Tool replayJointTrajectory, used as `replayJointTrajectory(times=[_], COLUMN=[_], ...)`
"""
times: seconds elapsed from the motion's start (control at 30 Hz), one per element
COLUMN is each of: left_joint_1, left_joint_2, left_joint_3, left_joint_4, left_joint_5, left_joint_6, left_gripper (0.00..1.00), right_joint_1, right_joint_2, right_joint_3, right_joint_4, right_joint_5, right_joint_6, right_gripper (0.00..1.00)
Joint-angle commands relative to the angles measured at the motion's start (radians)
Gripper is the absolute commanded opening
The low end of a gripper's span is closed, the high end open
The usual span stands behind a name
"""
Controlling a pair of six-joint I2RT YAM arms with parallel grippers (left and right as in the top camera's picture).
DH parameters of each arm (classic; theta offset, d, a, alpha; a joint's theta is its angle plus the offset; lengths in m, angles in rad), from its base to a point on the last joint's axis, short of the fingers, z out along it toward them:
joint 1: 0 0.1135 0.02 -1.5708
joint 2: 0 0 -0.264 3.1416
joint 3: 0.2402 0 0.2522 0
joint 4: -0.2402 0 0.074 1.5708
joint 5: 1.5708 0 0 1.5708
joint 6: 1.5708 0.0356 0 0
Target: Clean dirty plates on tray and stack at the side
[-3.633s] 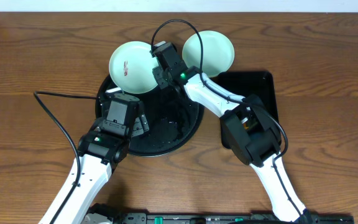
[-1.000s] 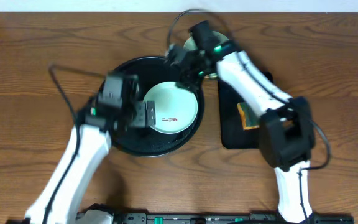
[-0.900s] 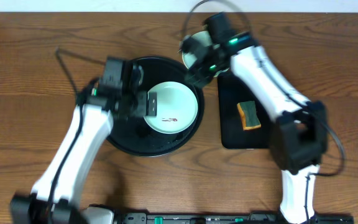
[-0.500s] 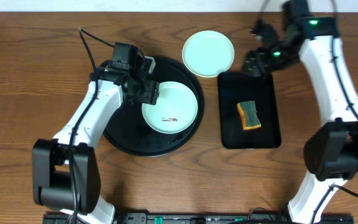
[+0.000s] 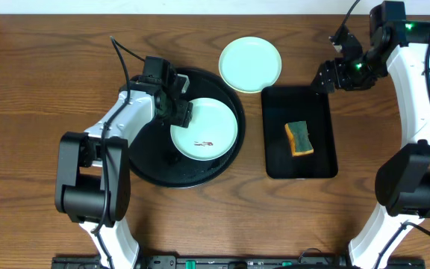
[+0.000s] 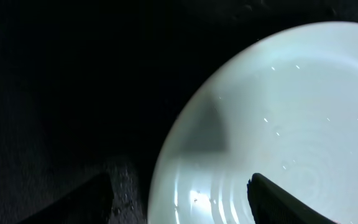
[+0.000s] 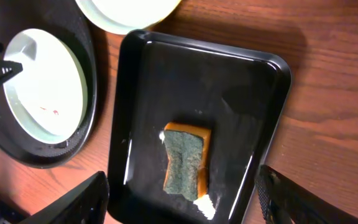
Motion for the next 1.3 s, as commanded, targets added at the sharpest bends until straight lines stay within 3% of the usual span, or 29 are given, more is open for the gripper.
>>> replayJointTrajectory(times=[0.0, 0.53, 0.57, 0.6, 0.73, 1.03, 1.27], left_joint_1=[0.005, 0.005, 0.005, 0.005, 0.006, 0.034, 0.115], left_joint_2=[0.026, 0.032, 0.032, 0.032, 0.027, -0.009, -0.100], left_joint_3=[0.018, 0.011, 0.011, 0.011, 0.011, 0.011, 0.011], left_joint_4=[0.001, -0.040, -0.041, -0.042, -0.042, -0.070, -0.123], left_joint_5=[0.013, 0.013, 0.013, 0.013, 0.013, 0.012, 0.013], left_joint_6=[0.014, 0.013, 0.013, 0.013, 0.012, -0.071, -0.340], left_gripper=[0.68, 0.29, 0.27, 0.25, 0.09, 0.07, 0.07], right_joint_1=[0.003, 0.003, 0.003, 0.003, 0.003, 0.003, 0.003], right_joint_2=[0.003, 0.003, 0.003, 0.003, 0.003, 0.003, 0.003], right_joint_3=[-0.002, -0.002, -0.002, -0.002, -0.002, -0.002, -0.002], right_joint_4=[-0.002, 0.010, 0.010, 0.010, 0.011, 0.013, 0.014], right_joint_5=[0.014, 0.023, 0.023, 0.023, 0.023, 0.023, 0.023], right_joint_6=[-0.009, -0.016, -0.016, -0.016, -0.016, -0.016, -0.016], right_gripper=[0.77, 0.85, 0.86, 0.99, 0.99, 0.99, 0.99])
